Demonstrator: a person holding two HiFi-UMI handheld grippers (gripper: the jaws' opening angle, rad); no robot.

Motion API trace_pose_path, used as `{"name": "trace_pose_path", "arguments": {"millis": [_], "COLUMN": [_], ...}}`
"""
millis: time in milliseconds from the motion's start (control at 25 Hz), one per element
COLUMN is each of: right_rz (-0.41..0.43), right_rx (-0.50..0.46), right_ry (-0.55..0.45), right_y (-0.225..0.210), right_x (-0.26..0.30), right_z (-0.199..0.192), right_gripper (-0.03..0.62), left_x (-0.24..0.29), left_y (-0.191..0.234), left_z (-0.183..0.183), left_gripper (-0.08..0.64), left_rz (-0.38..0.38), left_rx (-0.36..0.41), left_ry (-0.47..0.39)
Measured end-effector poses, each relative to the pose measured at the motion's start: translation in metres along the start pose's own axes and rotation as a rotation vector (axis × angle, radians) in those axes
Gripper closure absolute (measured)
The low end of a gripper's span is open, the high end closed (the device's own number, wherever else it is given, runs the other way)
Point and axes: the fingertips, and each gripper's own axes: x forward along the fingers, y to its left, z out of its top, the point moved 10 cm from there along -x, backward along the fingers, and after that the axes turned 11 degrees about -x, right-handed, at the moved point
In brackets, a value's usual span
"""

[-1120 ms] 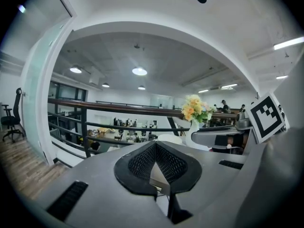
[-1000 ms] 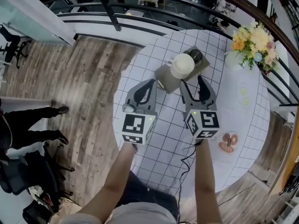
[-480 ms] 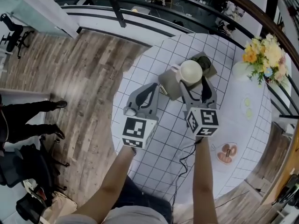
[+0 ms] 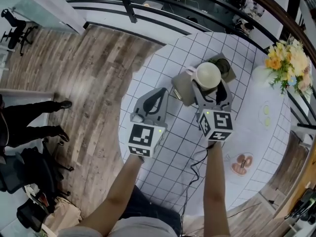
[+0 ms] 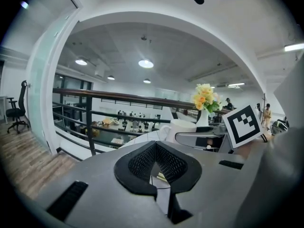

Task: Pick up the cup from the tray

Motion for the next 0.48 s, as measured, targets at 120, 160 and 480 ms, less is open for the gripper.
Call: {"name": "trace_pose_path", "arguments": {"millis": [120, 160, 480], "right_rz": [-0.006, -0.007, -0.029], "right_rx": [-0.003, -0.004, -0.019], "right_ry": [-0.008, -0.009, -0.02], "right_y": [0.0, 0.0001, 0.0016], "right_x": [0.0005, 0.0005, -0.0038], "right_z": [-0.0002, -0.0004, -0.0023], "right_gripper": [0.267, 0.267, 0.264], "left_x": [0.0008, 0.001, -0.001], "left_y": [0.0009, 0.0012, -0.0011], "left_z": [-0.0017, -0.0023, -0.005], "left_gripper": [0.553, 0.553, 0.552], "left_rz": [-0.004, -0.003, -0.002], "left_rx": [-0.001, -0.002, -0.008], "left_ry": [0.006, 0.008, 0.014]}}
